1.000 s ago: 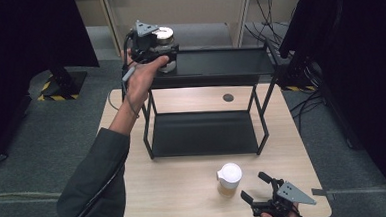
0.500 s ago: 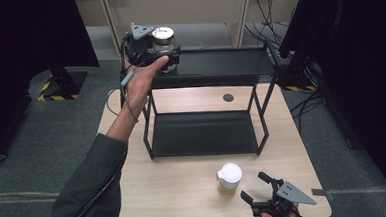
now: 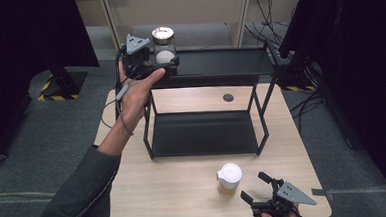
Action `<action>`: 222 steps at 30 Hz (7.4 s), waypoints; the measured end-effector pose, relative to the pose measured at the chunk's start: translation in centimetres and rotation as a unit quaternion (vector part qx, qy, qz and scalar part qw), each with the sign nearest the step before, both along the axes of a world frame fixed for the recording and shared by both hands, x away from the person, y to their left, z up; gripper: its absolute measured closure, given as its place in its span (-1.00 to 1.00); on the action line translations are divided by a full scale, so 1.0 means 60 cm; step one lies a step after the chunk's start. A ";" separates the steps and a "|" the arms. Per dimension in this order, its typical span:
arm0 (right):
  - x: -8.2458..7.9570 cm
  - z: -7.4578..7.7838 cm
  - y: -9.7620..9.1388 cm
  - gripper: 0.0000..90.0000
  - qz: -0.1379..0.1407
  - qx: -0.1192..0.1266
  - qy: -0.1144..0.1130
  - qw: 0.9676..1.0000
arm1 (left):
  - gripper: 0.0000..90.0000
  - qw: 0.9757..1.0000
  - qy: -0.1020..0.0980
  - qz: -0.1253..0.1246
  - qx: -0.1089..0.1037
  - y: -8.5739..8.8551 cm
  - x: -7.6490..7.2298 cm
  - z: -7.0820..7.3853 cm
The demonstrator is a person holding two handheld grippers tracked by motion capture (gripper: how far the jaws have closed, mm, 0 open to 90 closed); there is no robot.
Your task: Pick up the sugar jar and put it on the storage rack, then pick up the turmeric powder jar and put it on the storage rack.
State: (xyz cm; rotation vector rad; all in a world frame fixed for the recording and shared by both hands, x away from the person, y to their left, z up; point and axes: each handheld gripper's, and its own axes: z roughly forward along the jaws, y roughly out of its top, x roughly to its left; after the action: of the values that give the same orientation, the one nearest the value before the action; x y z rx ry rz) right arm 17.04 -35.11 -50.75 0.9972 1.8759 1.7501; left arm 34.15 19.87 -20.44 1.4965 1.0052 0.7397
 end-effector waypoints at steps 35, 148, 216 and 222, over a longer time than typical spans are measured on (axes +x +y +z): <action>-0.001 0.000 0.002 -0.99 -0.001 0.003 0.001 1.000 | -0.99 0.993 -0.039 -0.105 -0.024 0.047 -0.107 -0.137; -0.003 0.006 0.011 -0.99 0.021 -0.018 -0.025 0.999 | -0.99 0.989 0.012 -0.141 -0.033 0.099 -0.226 -0.487; 0.060 0.066 0.072 -0.32 0.078 -0.086 -0.046 0.992 | -0.98 0.989 0.011 -0.142 -0.037 0.100 -0.229 -0.492; 0.064 0.089 0.070 -0.32 0.081 -0.085 -0.054 0.992 | -0.98 0.989 0.011 -0.141 -0.037 0.100 -0.229 -0.492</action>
State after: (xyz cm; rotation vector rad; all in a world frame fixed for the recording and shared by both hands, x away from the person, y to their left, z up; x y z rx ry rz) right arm 20.90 -30.94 -45.39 0.6917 2.0439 1.6620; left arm 20.43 25.86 -49.95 1.5445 0.8057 0.4814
